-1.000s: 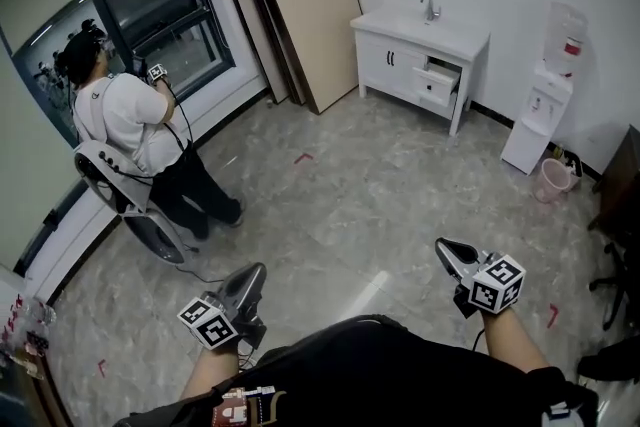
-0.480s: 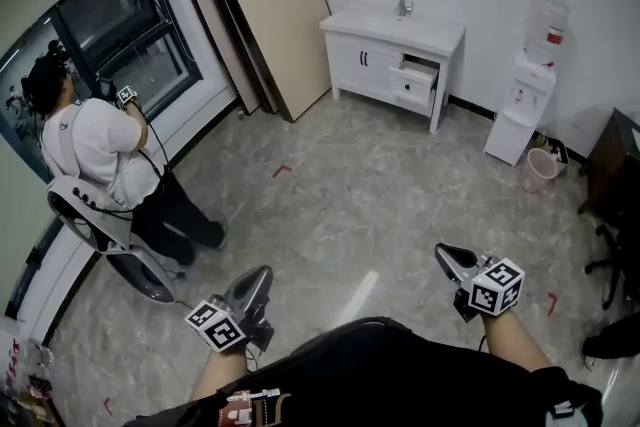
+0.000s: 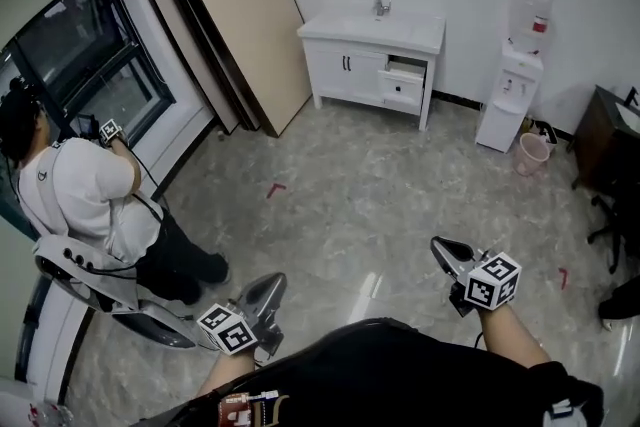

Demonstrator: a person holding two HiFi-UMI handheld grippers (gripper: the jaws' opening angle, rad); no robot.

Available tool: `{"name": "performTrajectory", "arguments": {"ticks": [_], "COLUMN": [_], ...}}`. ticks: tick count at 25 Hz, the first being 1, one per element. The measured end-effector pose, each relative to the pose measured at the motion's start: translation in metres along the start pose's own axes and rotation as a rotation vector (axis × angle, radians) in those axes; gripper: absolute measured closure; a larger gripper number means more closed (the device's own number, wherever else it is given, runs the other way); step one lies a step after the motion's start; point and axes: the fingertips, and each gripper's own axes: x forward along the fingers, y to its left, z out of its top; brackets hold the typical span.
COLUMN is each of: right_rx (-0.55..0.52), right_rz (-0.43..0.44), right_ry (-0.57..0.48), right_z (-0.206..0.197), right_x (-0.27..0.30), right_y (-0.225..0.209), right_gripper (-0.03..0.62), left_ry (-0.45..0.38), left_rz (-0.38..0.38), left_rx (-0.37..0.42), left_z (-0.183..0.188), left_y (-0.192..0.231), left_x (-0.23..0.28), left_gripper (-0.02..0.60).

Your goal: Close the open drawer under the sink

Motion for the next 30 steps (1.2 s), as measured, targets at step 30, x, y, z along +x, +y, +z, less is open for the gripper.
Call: {"name": "performTrajectory", "arguments": {"ticks": [30], "right_rx": [-0.140], "right_rz": [0.153], "right_ry": [0.033], "right_z": [0.147], "right_x": [0.178], "right_y": [-0.246], "right_gripper": [0.592], "left_ry": [-0.192], "left_rz": [0.123], "left_rx": [0.038], "left_z": [0.113], "left_y": [0.123], "left_x": [0.246], "left_gripper": [0.589]}}
